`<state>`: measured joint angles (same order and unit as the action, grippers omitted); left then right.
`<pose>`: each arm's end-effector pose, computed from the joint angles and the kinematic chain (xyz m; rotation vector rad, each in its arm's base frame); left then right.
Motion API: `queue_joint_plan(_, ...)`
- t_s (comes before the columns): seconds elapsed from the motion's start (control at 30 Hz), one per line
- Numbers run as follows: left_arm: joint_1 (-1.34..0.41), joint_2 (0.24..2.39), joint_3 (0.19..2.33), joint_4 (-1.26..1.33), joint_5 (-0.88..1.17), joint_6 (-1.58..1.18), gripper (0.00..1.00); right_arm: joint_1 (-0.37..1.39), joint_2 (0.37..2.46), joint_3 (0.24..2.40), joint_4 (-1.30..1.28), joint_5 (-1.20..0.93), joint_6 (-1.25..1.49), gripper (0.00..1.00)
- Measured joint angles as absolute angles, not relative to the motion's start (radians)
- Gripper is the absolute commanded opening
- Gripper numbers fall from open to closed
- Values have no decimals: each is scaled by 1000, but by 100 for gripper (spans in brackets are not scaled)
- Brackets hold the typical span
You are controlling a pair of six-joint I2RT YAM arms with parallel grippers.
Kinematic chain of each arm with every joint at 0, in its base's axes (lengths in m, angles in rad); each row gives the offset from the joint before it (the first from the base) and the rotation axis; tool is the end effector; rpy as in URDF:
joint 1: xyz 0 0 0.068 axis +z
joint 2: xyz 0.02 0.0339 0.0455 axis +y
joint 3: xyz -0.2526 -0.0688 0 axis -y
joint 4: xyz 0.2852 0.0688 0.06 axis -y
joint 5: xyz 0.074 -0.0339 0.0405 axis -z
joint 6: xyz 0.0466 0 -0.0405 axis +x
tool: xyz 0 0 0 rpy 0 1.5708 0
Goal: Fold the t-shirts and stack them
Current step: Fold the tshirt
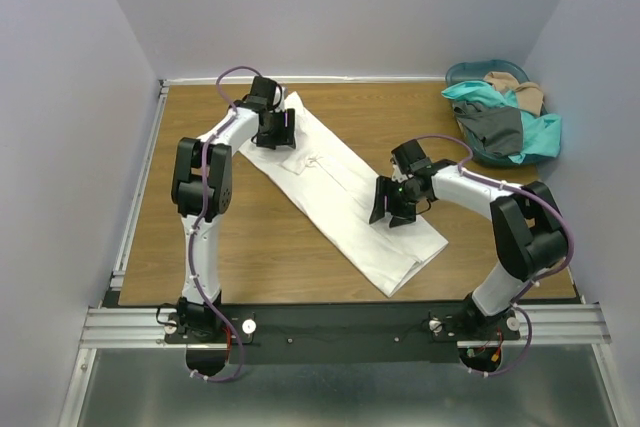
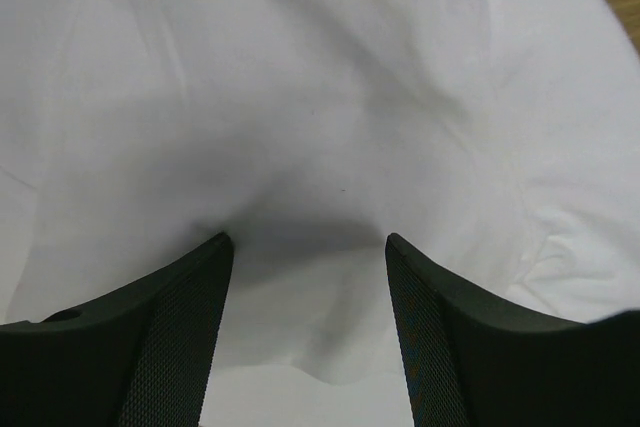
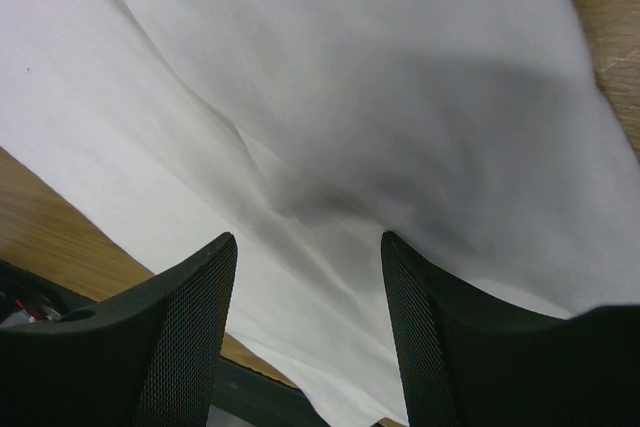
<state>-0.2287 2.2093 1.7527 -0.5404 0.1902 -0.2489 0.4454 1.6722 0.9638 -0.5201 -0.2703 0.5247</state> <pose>0.5025 -0.1260 0.1439 0.0468 2.5973 -0.4219 0.3025 0.1582 0.1128 0.0470 2.9081 0.5841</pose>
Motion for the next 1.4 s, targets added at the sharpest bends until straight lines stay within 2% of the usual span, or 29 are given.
queue_joint_plan(0.23,-231,2290,1855,-530,205,-233,71,479,1673,954,-494,-274,554,67)
queue_joint_plan(0.4,-239,2378,1992,-530,231,-219,71,569,1697,964,-461,-304,605,67)
queue_joint_plan(0.67,-271,2471,2133,-516,270,-187,71,696,1781,1044,-449,-353,674,66)
queue_joint_plan(1.0,-306,2595,2307,-461,373,-206,71,752,1857,1137,-450,-364,727,67)
queue_joint_plan(1.23,-310,2605,2317,-416,447,-243,71,760,1859,1159,-456,-340,734,68)
queue_joint_plan(1.4,-323,2562,2285,-406,460,-254,72,760,1753,1132,-495,-305,743,69)
